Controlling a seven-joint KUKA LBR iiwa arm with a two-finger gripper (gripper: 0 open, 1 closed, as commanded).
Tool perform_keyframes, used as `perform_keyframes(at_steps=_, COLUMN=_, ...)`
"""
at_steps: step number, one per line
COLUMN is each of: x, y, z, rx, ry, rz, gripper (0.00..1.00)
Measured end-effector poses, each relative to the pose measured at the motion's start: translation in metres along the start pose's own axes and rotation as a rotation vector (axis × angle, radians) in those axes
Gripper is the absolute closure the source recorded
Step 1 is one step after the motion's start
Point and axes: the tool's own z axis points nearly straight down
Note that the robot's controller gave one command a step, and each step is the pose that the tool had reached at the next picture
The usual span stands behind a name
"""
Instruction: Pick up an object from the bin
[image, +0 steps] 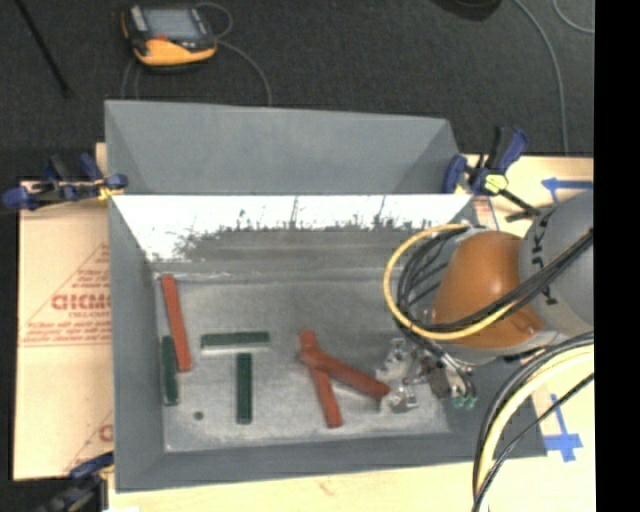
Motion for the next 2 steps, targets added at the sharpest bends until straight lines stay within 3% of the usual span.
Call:
perform_keyframes(at_steps=1, x=-0.0086, y=-0.0001, z=0.0003, rx=0.004, ry=-0.041, rz=0.006, gripper=0.0)
perform_keyframes(at_steps=2, x=0.0001, y=0.0005, z=0.0001, rx=-0.001, ry=0.001, rz=0.0, gripper=1.0)
